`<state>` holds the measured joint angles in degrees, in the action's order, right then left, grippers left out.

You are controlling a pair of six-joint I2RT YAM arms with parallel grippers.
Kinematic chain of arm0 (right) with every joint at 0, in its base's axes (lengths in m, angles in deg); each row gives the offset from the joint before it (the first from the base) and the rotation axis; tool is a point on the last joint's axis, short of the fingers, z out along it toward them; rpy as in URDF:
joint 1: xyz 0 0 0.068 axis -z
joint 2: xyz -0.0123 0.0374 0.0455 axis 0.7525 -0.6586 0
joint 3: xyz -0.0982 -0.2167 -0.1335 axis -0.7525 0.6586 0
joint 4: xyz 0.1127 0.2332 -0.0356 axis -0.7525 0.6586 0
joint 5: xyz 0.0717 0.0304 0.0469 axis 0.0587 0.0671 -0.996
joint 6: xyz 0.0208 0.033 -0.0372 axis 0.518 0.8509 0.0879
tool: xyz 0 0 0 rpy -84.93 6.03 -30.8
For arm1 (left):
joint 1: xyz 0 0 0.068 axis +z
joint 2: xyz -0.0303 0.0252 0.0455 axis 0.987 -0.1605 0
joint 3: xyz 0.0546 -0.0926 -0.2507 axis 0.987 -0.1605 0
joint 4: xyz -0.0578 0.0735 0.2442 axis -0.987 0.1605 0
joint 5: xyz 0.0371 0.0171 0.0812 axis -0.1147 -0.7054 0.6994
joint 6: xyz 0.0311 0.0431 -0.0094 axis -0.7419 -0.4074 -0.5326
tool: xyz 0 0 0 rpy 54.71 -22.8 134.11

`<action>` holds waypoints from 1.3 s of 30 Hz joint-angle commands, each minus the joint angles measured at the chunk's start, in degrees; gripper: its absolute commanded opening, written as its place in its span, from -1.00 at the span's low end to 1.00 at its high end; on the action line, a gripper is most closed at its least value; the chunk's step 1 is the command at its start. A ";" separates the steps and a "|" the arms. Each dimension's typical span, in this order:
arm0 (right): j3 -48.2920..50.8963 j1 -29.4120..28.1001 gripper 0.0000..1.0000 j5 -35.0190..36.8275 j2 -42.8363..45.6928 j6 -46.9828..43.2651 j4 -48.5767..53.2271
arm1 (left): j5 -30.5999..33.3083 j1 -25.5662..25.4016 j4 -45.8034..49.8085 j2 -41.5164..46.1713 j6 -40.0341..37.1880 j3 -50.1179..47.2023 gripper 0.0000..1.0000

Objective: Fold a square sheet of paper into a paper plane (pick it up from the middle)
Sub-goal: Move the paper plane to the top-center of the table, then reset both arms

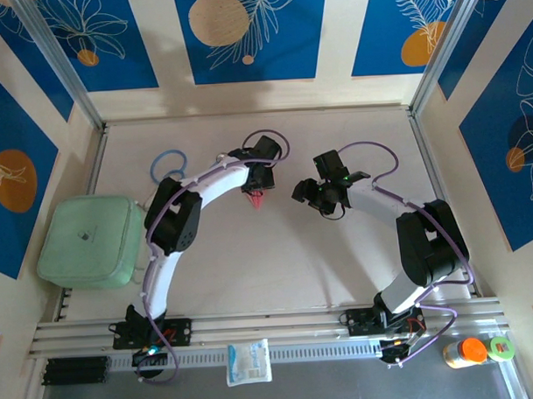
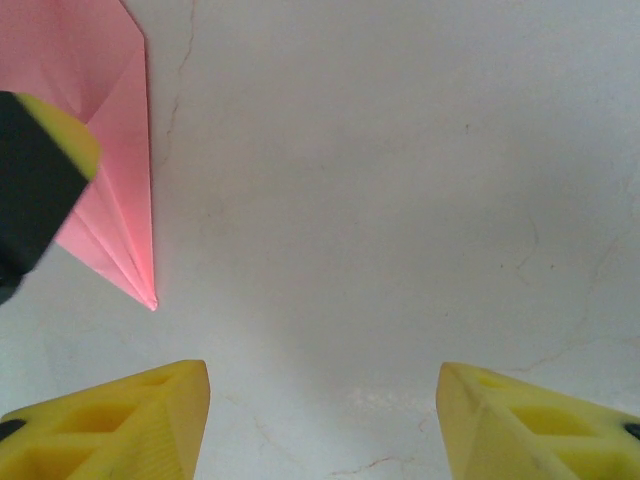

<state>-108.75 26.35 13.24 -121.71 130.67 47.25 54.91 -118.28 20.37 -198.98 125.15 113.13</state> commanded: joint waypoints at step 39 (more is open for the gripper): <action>15.82 12.20 0.98 31.96 25.24 -27.96 -20.92 | 25.60 14.65 -49.95 71.55 -36.80 -73.97 0.98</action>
<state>-96.62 37.84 41.00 -97.47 106.87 34.94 78.16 -105.58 -20.42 -129.93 96.93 42.44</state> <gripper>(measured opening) 0.992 0.992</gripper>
